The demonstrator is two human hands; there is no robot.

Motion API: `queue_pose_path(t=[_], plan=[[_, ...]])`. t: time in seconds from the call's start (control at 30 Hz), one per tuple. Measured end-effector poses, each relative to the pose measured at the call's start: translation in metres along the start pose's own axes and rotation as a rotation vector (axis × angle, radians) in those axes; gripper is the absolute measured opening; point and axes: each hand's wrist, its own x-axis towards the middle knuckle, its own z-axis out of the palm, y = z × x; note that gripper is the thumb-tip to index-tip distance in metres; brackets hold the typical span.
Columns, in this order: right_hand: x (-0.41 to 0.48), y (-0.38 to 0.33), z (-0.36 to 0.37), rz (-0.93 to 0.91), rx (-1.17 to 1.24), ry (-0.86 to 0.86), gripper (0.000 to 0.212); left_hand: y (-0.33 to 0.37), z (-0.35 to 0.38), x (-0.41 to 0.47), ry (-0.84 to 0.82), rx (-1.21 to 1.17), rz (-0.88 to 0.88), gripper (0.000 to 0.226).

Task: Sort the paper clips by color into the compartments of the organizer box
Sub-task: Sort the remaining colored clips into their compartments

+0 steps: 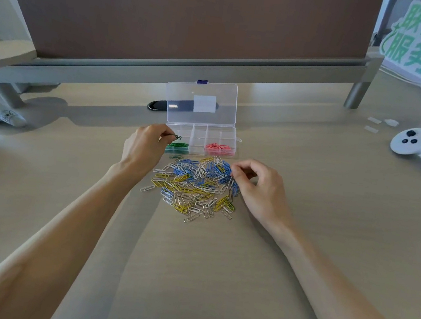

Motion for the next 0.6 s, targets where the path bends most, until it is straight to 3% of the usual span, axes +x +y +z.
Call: queue_pose_path(t=[0.3, 0.5, 0.6], plan=[[0.0, -0.001, -0.001, 0.013, -0.004, 0.004, 0.013, -0.007, -0.004, -0.008, 0.047, -0.022, 0.086, 0.016], [-0.001, -0.001, -0.001, 0.016, -0.02, -0.015, 0.013, -0.012, -0.008, -0.02, -0.153, 0.11, 0.124, 0.019], [-0.001, -0.001, -0.002, 0.014, -0.025, -0.013, 0.013, -0.007, -0.005, -0.017, -0.159, 0.148, 0.11, 0.015]])
